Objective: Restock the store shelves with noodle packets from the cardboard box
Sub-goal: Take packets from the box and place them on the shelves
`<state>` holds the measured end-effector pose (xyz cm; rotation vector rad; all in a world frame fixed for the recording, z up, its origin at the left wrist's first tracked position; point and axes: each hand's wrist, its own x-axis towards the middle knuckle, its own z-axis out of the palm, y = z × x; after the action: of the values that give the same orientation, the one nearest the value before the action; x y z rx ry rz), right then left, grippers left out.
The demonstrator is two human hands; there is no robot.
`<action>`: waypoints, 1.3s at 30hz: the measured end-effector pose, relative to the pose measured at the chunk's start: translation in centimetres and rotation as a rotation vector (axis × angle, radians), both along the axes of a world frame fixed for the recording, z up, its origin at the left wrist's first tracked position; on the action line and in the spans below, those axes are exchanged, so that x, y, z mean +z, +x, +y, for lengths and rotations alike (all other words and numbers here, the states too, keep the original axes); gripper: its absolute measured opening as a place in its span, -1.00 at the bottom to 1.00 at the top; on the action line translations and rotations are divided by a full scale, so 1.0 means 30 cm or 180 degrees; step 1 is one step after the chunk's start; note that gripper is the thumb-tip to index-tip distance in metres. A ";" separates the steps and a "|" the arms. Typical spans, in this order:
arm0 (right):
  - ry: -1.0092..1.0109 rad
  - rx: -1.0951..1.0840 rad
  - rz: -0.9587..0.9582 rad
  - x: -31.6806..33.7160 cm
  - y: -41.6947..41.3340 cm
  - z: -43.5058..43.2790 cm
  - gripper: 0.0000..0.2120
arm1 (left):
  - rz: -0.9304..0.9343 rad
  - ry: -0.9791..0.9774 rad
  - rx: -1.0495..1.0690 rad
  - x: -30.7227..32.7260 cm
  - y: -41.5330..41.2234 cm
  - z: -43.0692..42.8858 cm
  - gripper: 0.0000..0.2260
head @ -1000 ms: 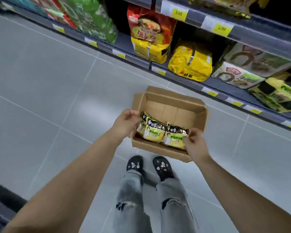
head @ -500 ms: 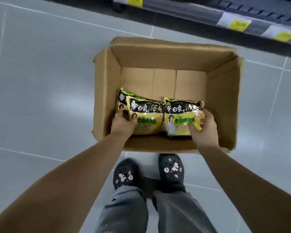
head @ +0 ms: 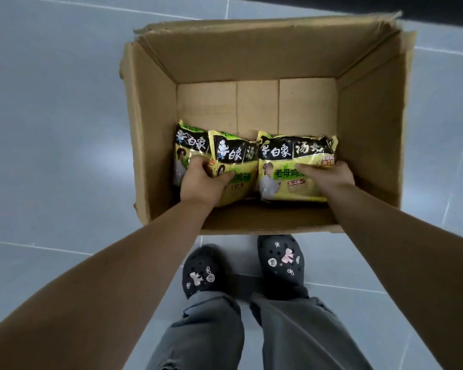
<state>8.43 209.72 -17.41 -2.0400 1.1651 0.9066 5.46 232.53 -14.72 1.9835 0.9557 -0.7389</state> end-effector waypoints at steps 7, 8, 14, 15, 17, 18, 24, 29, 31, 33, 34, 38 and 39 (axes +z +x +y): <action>0.0011 0.1012 -0.0420 0.283 -0.040 0.028 -0.64 | -0.0213 0.0092 0.0013 0.285 0.047 -0.017 -0.55; -0.0061 0.1222 -0.0394 0.347 -0.044 0.030 -0.64 | -0.0221 0.0087 0.0036 0.349 0.057 -0.014 -0.54; -0.0409 0.1948 -0.0548 0.802 -0.055 -0.011 -0.68 | -0.0293 0.0102 -0.0095 0.799 0.110 -0.001 -0.62; -0.0430 0.1991 -0.0594 0.881 -0.053 -0.021 -0.67 | -0.0316 0.0089 -0.0150 0.876 0.117 -0.002 -0.62; -0.0396 0.1980 -0.0716 1.031 -0.048 -0.033 -0.71 | -0.0408 0.0035 -0.0214 1.031 0.128 -0.010 -0.62; -0.0356 0.1948 -0.0797 1.106 -0.044 -0.036 -0.72 | -0.0460 -0.0005 -0.0232 1.104 0.131 -0.015 -0.62; -0.0291 0.1314 -0.1384 1.563 -0.099 -0.039 -0.71 | -0.0969 -0.0196 -0.0372 1.566 0.116 -0.062 -0.64; -0.0648 0.0858 -0.1831 1.910 -0.245 -0.101 -0.76 | -0.1345 -0.0392 -0.0651 1.899 0.100 -0.133 -0.70; -0.0773 0.0654 -0.2003 2.017 -0.297 -0.148 -0.76 | -0.1437 -0.0488 -0.0853 2.017 0.096 -0.185 -0.52; -0.0974 0.0425 -0.2187 2.105 -0.340 -0.207 -0.74 | -0.1532 -0.0584 -0.1090 2.110 0.096 -0.252 -0.38; -0.1075 0.0345 -0.2239 2.149 -0.365 -0.240 -0.74 | -0.1558 -0.0623 -0.1207 2.152 0.087 -0.289 -0.37; -0.1292 -0.0038 -0.2642 2.305 -0.399 -0.418 -0.78 | -0.1740 -0.0910 -0.1558 2.302 0.090 -0.464 -0.41; -0.1320 -0.0152 -0.2739 2.339 -0.402 -0.471 -0.80 | -0.1788 -0.0945 -0.1634 2.332 0.102 -0.515 -0.41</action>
<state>-3.62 195.58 52.76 -2.3194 0.9254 -0.2905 8.51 217.08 55.24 2.0127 0.0000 -0.5005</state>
